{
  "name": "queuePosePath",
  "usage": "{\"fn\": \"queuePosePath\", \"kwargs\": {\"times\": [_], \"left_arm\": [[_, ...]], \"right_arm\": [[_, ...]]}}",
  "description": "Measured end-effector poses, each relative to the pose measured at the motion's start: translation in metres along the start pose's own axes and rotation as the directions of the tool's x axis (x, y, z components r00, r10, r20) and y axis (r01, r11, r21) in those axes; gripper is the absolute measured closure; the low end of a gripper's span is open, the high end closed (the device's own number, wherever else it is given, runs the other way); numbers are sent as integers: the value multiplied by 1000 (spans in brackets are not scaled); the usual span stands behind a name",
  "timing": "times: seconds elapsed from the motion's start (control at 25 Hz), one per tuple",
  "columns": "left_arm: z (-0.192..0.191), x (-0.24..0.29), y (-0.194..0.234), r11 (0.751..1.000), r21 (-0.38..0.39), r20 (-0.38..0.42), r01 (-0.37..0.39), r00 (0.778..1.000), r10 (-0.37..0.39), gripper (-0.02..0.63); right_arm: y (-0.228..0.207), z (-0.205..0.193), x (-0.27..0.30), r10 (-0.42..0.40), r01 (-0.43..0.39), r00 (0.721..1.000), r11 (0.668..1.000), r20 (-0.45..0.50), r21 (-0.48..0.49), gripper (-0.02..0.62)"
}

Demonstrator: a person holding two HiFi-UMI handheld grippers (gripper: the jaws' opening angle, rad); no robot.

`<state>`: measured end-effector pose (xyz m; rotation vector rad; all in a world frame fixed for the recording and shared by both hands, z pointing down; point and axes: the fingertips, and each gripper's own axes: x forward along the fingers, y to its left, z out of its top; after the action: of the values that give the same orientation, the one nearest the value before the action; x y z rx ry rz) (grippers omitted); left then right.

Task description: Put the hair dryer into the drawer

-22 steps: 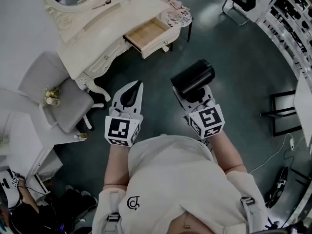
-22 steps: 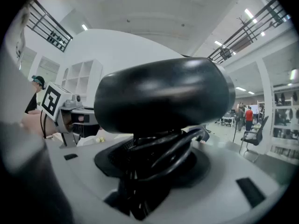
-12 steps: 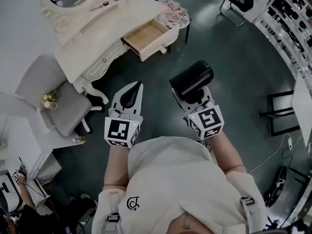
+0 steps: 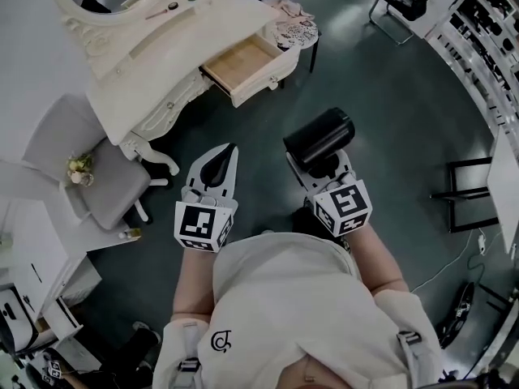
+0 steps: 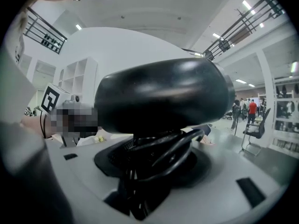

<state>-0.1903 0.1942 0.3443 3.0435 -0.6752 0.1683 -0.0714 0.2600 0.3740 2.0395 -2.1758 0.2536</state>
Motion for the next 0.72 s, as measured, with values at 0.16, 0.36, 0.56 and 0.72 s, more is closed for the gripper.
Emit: {"fn": "queuePosePath", "kwargs": {"times": [0.16, 0.36, 0.56, 0.72], "left_arm": [[-8, 33, 10, 999, 3, -27, -48, 999, 48, 592], [4, 95, 22, 991, -4, -12, -137, 990, 137, 592], [17, 165, 32, 967, -16, 0, -255, 967, 255, 592], [19, 210, 39, 934, -45, 4, -353, 935, 354, 592]], "right_arm": [[-37, -6, 30, 30, -29, 1000, 999, -7, 34, 364], [-97, 6, 73, 118, -118, 993, 993, -2, 27, 364], [-163, 17, 122, 232, -233, 972, 971, -29, -45, 365], [-207, 22, 156, 321, -325, 945, 942, -62, -80, 364]]}}
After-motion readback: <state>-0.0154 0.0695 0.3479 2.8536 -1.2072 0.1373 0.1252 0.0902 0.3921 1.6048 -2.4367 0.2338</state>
